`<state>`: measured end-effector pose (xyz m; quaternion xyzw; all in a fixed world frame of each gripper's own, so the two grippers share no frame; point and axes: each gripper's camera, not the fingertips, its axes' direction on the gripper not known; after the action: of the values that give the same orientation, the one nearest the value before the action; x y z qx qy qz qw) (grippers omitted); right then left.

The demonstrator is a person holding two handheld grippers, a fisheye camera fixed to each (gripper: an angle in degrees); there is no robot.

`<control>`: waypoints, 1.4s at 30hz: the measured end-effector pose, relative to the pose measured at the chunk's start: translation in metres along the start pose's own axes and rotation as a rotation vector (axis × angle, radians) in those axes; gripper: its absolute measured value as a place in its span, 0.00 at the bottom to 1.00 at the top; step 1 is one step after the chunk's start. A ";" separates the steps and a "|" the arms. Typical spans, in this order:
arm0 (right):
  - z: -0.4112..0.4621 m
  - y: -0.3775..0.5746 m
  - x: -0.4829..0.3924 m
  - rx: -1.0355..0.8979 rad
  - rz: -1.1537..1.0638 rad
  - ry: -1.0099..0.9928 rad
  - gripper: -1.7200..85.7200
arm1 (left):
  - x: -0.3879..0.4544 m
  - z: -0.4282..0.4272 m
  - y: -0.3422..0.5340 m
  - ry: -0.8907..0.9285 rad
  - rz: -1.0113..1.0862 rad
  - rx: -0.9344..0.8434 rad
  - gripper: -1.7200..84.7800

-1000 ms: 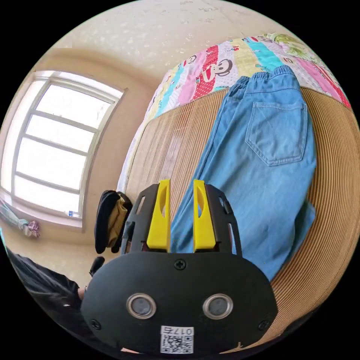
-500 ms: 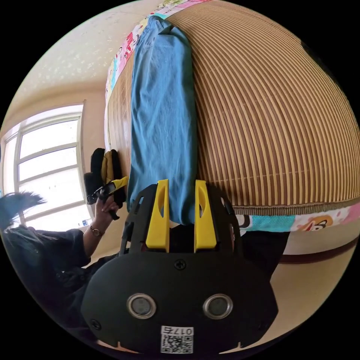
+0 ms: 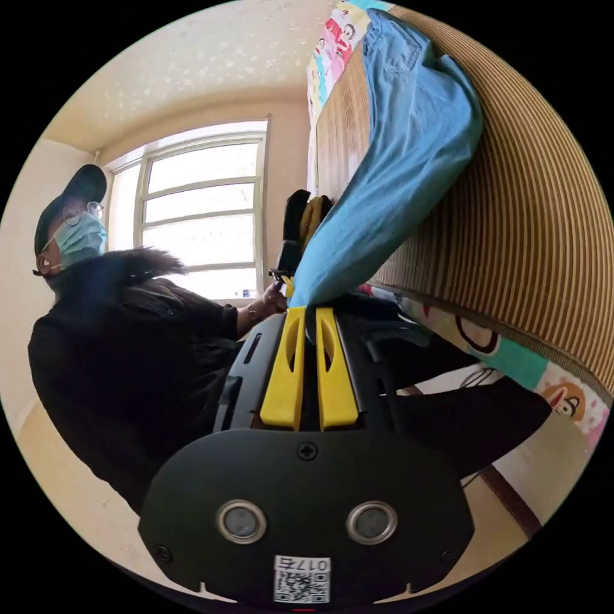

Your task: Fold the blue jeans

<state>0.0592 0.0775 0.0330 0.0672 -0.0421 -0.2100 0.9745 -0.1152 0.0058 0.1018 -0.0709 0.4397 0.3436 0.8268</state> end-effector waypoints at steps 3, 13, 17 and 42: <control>0.009 0.008 0.040 -0.119 0.222 0.193 0.10 | -0.026 0.003 0.009 -0.250 -0.164 -0.075 0.11; -0.039 -0.012 0.071 0.363 0.184 0.178 0.15 | 0.034 -0.064 -0.070 -0.363 0.108 0.317 0.16; -0.035 -0.034 0.094 0.330 0.161 0.108 0.14 | 0.027 -0.055 -0.109 -0.431 0.097 0.247 0.16; -0.129 0.066 -0.342 0.465 -0.986 -0.261 0.04 | 0.445 -0.123 0.103 0.122 1.175 0.284 0.03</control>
<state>-0.2104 0.2932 -0.1026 0.2655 -0.1710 -0.6326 0.7072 -0.0966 0.2569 -0.2984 0.2749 0.4934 0.6758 0.4736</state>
